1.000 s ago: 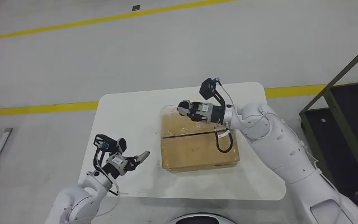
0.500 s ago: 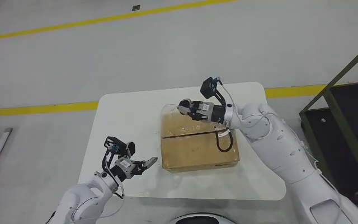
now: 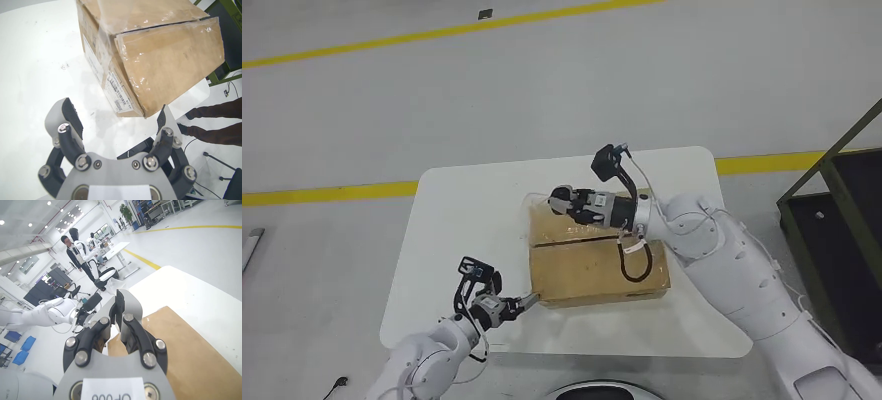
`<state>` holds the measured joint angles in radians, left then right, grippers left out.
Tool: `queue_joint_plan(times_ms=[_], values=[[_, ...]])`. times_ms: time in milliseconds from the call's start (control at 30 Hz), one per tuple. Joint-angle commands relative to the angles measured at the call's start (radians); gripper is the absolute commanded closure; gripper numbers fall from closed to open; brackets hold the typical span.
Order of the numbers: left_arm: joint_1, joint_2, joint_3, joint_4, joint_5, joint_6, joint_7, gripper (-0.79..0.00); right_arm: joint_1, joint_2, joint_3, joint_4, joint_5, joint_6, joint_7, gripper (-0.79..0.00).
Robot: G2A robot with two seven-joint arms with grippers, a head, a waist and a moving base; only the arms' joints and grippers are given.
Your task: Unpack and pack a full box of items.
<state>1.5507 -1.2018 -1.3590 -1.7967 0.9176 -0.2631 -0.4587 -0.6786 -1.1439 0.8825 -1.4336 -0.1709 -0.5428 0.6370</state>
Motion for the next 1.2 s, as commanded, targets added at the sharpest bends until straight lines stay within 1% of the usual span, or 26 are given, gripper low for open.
queue_joint_plan(times_ms=[0,167,300,467,567,767,1000,1167], values=[[-0.018,-0.004,0.014,0.024,-0.021,0.026,0.004,-0.785,0.005,-0.004,-0.006,-0.002,0.030,0.015,0.013,0.000],[-0.071,-0.014,0.054,0.076,-0.060,0.089,0.015,-0.785,0.020,-0.019,-0.027,0.006,0.104,0.036,0.029,0.000],[-0.112,-0.021,0.085,0.093,-0.068,0.122,0.027,-0.785,0.034,-0.031,-0.044,0.022,0.140,0.030,0.034,0.000],[-0.131,-0.024,0.104,0.119,-0.050,0.129,0.038,-0.785,0.045,-0.042,-0.052,0.035,0.171,0.022,0.047,0.000],[-0.133,-0.024,0.105,0.125,-0.038,0.135,0.046,-0.785,0.035,-0.040,-0.045,0.041,0.165,0.032,0.066,0.000],[-0.132,-0.022,0.099,0.119,-0.031,0.139,0.054,-0.785,-0.049,-0.011,0.029,0.012,0.137,0.078,0.115,0.000],[-0.121,-0.020,0.093,0.112,-0.030,0.130,0.048,-0.785,-0.167,0.029,0.138,-0.099,0.100,0.155,0.173,0.000],[-0.112,-0.018,0.089,0.106,-0.028,0.125,0.045,-0.785,-0.242,0.052,0.209,-0.146,0.073,0.198,0.204,0.000]])
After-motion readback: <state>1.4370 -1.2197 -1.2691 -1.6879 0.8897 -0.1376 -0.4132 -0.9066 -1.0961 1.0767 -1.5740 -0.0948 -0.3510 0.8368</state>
